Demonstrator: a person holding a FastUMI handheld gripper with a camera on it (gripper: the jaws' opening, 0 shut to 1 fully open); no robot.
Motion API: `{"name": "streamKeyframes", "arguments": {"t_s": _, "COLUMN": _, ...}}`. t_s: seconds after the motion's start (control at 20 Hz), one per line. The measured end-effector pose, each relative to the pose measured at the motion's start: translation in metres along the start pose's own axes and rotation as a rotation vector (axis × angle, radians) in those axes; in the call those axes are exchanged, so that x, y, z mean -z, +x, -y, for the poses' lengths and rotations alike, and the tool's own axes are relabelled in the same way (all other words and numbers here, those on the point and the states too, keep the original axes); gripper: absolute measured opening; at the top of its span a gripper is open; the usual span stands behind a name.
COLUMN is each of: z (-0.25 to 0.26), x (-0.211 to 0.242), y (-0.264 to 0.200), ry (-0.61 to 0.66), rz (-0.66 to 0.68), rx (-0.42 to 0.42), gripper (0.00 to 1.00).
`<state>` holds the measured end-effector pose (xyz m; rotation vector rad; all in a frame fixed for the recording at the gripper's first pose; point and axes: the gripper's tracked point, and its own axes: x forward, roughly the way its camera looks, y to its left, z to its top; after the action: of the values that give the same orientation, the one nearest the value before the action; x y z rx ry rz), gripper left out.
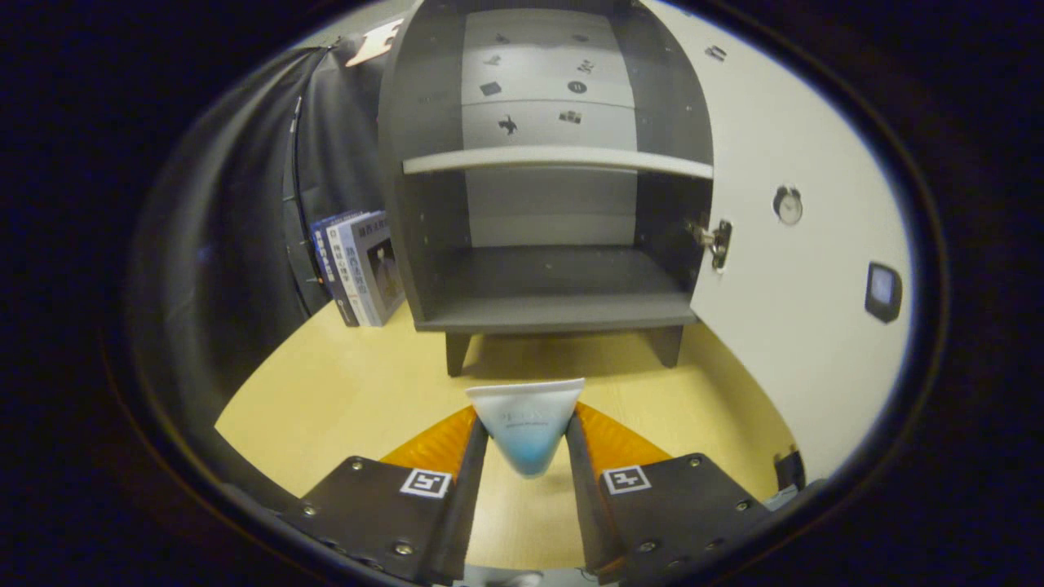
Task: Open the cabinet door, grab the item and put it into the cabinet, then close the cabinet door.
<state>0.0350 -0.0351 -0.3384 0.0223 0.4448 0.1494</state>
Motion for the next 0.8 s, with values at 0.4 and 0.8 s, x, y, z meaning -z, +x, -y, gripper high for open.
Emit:
{"name": "streamKeyframes", "arguments": {"t_s": 0.4, "z": -0.006, "x": -0.179, "y": -0.02, "ry": -0.1, "rz": 0.193, "rx": -0.017, "gripper": 0.53}}
{"name": "streamKeyframes", "arguments": {"t_s": 0.8, "z": -0.001, "x": -0.273, "y": 0.02, "ry": -0.085, "rz": 0.257, "rx": -0.009, "gripper": 0.53}}
